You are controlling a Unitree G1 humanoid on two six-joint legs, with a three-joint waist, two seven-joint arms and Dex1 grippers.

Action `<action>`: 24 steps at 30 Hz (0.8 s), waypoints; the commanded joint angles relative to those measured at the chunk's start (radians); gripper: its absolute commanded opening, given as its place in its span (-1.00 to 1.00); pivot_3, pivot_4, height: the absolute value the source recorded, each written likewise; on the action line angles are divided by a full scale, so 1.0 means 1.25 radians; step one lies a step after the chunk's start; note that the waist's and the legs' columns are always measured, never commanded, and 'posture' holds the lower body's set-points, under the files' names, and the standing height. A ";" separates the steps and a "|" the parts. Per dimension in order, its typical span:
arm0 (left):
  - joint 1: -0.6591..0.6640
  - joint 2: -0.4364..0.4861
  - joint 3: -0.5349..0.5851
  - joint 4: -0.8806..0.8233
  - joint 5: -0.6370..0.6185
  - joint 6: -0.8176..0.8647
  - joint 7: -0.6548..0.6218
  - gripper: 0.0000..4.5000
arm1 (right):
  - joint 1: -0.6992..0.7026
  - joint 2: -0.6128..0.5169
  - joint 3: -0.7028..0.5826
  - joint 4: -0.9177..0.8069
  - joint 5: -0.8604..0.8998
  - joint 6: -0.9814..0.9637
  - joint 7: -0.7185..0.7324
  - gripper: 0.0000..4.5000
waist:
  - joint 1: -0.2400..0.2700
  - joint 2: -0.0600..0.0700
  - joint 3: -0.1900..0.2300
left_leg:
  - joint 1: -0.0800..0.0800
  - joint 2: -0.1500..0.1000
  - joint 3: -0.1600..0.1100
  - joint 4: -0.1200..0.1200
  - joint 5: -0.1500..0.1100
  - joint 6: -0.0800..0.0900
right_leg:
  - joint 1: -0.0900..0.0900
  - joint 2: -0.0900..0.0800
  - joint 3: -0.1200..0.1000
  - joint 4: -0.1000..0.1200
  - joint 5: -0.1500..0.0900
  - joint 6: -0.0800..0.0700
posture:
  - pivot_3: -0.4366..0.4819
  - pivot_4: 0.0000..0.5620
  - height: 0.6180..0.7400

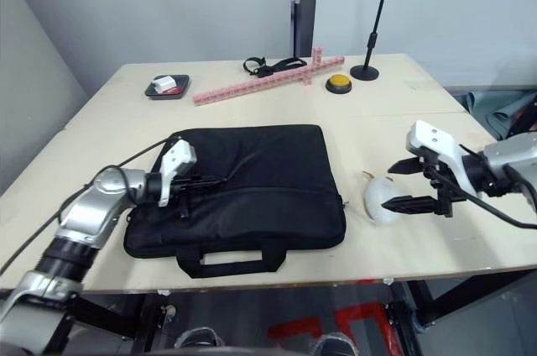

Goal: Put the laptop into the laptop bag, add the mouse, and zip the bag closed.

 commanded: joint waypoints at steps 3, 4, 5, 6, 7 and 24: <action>0.064 0.124 0.124 -0.178 -0.133 0.167 -0.020 0.00 | -0.105 -0.028 0.023 0.046 -0.020 -0.053 0.105 1.00 | -0.004 -0.005 0.007 | -0.003 0.000 0.000 0.001 0.000 0.000 | -0.003 0.000 0.000 0.001 0.000 -0.001 | -0.05 -0.47 1.00; 0.083 0.166 0.179 -0.201 -0.157 0.197 -0.024 0.16 | -0.130 -0.029 0.033 0.068 -0.037 -0.073 0.116 1.00 | -0.004 -0.005 0.009 | -0.003 0.000 0.000 0.001 0.000 0.001 | -0.003 0.001 -0.001 0.001 0.000 -0.001 | -0.05 -0.47 1.00; 0.103 0.203 0.225 -0.218 -0.173 0.219 -0.030 0.31 | -0.150 -0.028 0.041 0.086 -0.051 -0.092 0.124 1.00 | -0.004 -0.006 0.012 | -0.003 0.000 -0.001 0.002 0.000 0.001 | -0.003 0.001 -0.001 0.001 0.000 -0.002 | -0.05 -0.47 1.00; 0.117 0.229 0.255 -0.230 -0.185 0.234 -0.031 0.48 | -0.165 -0.026 0.046 0.100 -0.060 -0.105 0.131 1.00 | -0.004 -0.008 0.016 | -0.004 0.001 -0.001 0.002 0.000 0.001 | -0.004 0.001 -0.001 0.002 0.000 -0.002 | -0.05 -0.47 1.00; 0.137 0.256 0.283 -0.237 -0.190 0.238 -0.037 0.64 | -0.179 -0.023 0.048 0.110 -0.061 -0.108 0.138 1.00 | -0.004 -0.008 0.018 | -0.004 0.001 -0.001 0.003 0.000 0.001 | -0.004 0.001 -0.002 0.003 -0.001 -0.002 | -0.05 -0.47 1.00; 0.327 0.488 0.587 0.026 -0.066 0.049 -0.158 0.99 | -0.173 -0.018 0.004 0.107 -0.022 -0.054 0.126 1.00 | 0.004 -0.011 0.023 | -0.003 0.002 -0.003 0.010 -0.001 0.002 | -0.002 0.001 -0.001 0.010 -0.002 -0.007 | -0.05 -0.47 1.00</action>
